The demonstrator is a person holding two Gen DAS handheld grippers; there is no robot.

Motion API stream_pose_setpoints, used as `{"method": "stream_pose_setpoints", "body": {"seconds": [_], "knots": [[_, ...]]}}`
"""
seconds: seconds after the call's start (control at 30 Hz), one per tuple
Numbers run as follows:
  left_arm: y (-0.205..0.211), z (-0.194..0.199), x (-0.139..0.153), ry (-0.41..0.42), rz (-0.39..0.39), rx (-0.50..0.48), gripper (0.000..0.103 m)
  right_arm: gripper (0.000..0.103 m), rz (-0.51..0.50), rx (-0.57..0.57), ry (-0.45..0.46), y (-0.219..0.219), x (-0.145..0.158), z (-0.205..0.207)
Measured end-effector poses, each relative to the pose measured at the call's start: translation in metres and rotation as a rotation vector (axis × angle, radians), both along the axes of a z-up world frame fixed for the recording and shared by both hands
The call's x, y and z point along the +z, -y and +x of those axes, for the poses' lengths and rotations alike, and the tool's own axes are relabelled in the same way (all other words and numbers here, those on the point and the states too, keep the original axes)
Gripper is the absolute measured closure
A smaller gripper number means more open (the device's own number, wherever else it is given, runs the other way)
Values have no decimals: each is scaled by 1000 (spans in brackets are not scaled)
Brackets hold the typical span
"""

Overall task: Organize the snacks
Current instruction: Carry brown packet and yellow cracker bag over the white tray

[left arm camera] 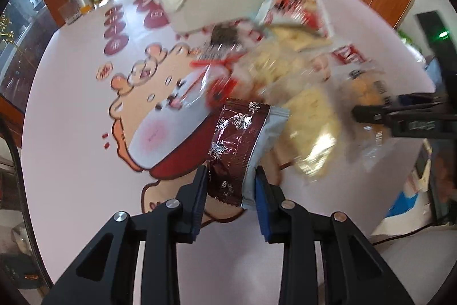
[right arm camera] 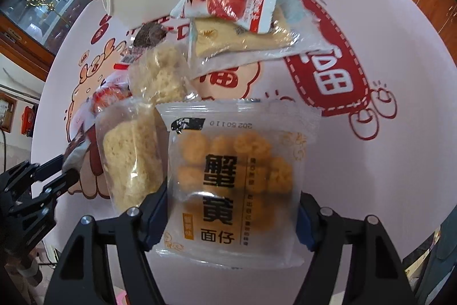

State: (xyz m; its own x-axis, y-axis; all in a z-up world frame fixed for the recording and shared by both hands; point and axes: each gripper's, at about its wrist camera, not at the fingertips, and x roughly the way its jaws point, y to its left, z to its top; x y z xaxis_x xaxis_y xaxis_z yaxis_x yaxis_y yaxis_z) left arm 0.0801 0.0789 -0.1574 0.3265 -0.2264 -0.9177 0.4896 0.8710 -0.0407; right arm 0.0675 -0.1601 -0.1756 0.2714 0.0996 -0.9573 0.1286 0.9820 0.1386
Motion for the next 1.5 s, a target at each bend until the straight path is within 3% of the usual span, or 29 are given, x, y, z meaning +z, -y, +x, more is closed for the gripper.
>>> {"method": "stream_pose_setpoints", "body": {"seconds": [0.37,0.7,0.93,1.2,1.5], "knots": [[33,6,74,131,-132,-42,73,30,-19,-2,127,7,45,7],[62,38,140,254,-209,-24,73,30,-32,-9,308,19,111,34],[83,73,182,350,-214,29,73,30,-30,-8,450,28,161,63],[101,115,211,419,-197,109,73,30,-3,-14,595,40,212,101],[124,157,220,461,-164,163,73,30,11,-14,636,51,226,137]]}}
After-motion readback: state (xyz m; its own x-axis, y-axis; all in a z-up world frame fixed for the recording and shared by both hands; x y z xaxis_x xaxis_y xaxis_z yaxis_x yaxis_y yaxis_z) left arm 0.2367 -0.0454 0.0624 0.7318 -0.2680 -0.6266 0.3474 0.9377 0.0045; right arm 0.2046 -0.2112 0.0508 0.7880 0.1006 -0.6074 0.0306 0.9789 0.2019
